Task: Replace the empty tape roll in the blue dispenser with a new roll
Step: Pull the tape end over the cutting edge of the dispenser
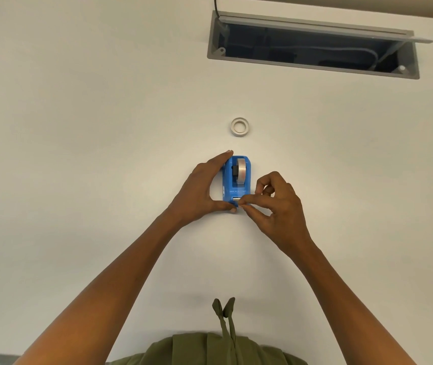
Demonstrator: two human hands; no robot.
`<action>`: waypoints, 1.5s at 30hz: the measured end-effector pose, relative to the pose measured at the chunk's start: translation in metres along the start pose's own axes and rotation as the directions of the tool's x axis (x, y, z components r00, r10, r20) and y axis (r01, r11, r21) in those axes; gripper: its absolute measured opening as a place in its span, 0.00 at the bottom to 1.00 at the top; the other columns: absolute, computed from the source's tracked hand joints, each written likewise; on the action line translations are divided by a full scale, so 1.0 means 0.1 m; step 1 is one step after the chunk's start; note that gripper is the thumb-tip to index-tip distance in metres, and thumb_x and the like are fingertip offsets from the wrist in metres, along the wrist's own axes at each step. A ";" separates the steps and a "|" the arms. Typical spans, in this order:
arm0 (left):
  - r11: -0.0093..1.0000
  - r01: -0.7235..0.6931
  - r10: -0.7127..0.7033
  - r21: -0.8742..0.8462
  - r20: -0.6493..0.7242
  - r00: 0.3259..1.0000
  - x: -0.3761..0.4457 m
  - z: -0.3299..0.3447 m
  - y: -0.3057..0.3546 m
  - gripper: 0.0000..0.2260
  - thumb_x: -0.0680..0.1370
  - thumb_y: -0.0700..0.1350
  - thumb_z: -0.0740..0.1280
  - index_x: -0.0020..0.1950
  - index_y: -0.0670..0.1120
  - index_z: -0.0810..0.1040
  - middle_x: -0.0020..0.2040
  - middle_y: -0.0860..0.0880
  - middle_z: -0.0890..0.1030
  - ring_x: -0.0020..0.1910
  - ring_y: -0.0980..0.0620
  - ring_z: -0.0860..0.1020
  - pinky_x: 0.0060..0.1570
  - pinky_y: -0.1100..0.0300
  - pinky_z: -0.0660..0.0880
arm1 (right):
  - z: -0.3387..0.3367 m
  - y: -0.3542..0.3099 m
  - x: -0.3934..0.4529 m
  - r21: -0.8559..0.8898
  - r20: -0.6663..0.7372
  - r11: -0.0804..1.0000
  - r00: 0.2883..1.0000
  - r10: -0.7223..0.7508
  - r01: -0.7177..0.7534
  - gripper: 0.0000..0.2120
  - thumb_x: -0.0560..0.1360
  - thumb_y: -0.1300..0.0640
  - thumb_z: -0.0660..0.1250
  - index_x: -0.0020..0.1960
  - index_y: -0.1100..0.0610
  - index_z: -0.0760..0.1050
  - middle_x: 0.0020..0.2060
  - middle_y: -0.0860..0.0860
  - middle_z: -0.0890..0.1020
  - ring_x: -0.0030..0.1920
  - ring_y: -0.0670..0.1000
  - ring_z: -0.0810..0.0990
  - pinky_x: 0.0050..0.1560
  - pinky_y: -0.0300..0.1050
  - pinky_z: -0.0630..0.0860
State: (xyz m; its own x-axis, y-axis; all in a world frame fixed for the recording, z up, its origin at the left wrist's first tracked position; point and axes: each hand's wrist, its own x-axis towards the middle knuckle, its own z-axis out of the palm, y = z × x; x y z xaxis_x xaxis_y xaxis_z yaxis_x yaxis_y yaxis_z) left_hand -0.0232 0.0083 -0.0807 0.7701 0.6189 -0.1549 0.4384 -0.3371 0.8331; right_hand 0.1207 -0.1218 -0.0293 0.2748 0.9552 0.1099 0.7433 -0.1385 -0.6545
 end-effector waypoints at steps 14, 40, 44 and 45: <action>1.000 0.008 -0.008 0.027 -0.017 1.000 0.00 -0.01 0.02 0.44 0.61 0.64 0.73 0.67 0.73 0.48 0.64 0.66 0.62 0.59 0.79 0.59 0.54 0.72 0.61 | 0.03 -0.01 -0.06 -0.296 -0.065 0.935 0.972 -0.226 0.197 0.05 0.66 0.59 0.76 0.37 0.59 0.82 0.34 0.58 0.78 0.32 0.55 0.72 0.33 0.40 0.62; 0.997 0.061 -0.061 0.055 0.001 0.998 0.03 -0.08 0.11 0.46 0.61 0.58 0.77 0.66 0.74 0.47 0.55 0.78 0.61 0.55 0.76 0.63 0.49 0.71 0.65 | 0.14 0.32 -0.16 -0.190 -0.127 0.982 0.991 -0.045 0.020 0.05 0.69 0.59 0.74 0.42 0.60 0.83 0.37 0.59 0.76 0.36 0.58 0.73 0.35 0.42 0.66; 0.996 0.076 -0.077 0.041 0.011 0.997 0.03 -0.09 0.11 0.47 0.60 0.59 0.76 0.67 0.73 0.48 0.55 0.81 0.61 0.55 0.76 0.63 0.49 0.70 0.65 | 0.08 0.35 -0.14 -0.031 -0.140 0.999 0.989 0.037 -0.042 0.09 0.68 0.61 0.75 0.47 0.60 0.83 0.39 0.57 0.75 0.39 0.53 0.74 0.38 0.40 0.71; 0.996 0.080 -0.081 0.041 0.010 0.997 0.03 -0.09 0.12 0.47 0.60 0.59 0.76 0.67 0.73 0.48 0.55 0.80 0.61 0.55 0.76 0.63 0.49 0.70 0.65 | 0.07 0.34 -0.12 0.022 -0.127 0.996 0.988 0.083 -0.081 0.11 0.68 0.60 0.75 0.50 0.60 0.82 0.41 0.55 0.75 0.40 0.51 0.74 0.39 0.38 0.72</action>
State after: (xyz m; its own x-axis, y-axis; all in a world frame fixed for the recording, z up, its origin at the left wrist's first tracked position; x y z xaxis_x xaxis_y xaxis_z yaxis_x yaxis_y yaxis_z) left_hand -0.0201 0.0120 -0.0670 0.7369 0.6368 -0.2268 0.5172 -0.3150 0.7957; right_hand 0.1390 -0.1364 -0.0580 0.4111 0.8993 0.1495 0.7049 -0.2095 -0.6777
